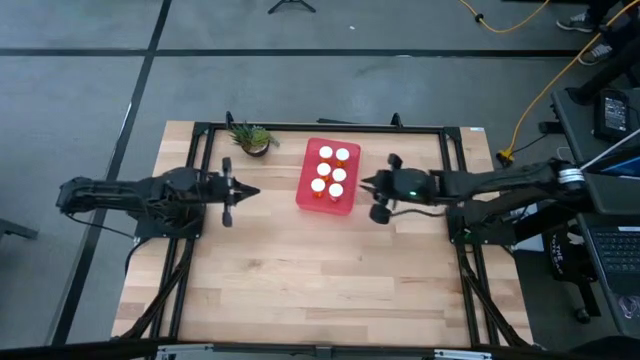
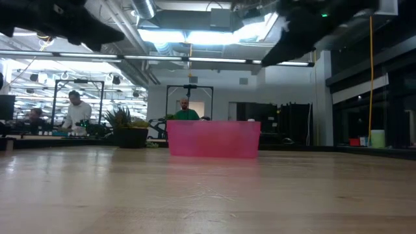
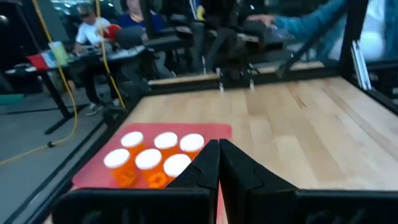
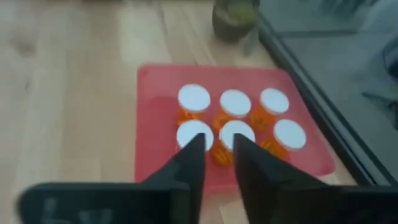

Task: Pick and place pill bottles into a basket
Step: Return to Home Position

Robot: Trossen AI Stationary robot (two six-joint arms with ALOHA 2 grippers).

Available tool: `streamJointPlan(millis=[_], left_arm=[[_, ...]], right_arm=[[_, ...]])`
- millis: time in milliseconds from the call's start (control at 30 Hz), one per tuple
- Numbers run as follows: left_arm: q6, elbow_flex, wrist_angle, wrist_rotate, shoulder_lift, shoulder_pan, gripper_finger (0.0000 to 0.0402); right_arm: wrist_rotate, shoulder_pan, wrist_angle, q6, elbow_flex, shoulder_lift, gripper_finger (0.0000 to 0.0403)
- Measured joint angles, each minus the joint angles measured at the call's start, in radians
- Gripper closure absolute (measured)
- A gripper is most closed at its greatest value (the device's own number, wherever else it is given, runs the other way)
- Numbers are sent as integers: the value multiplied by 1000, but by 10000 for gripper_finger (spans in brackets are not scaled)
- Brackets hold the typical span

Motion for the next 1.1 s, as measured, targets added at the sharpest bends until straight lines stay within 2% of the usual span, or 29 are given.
streamJointPlan(millis=[133, 200, 467, 667, 933, 1033, 1100], left_arm=[[-6, 0, -43, -4, -86, 0, 400], [-3, -9, -48, -4, -116, 0, 400], [11, -96, -54, -54, -249, 0, 400], [31, -136, -51, -57, -342, 0, 400], [13, -176, -77, -57, -415, 0, 400], [12, -201, -64, -57, -418, 0, 400], [13, -228, -36, -57, -418, 0, 400]], right_arm=[[-1, 35, 151, -19, -149, -153, 382], [-2, 44, 200, -26, -219, -226, 395], [-50, 65, 245, -39, -414, -558, 399], [-227, 67, 247, -101, -545, -805, 400], [-235, 67, 181, -107, -669, -1103, 401], [-241, 67, 159, -95, -703, -1184, 401], [-255, 66, 155, -86, -722, -1191, 401]])
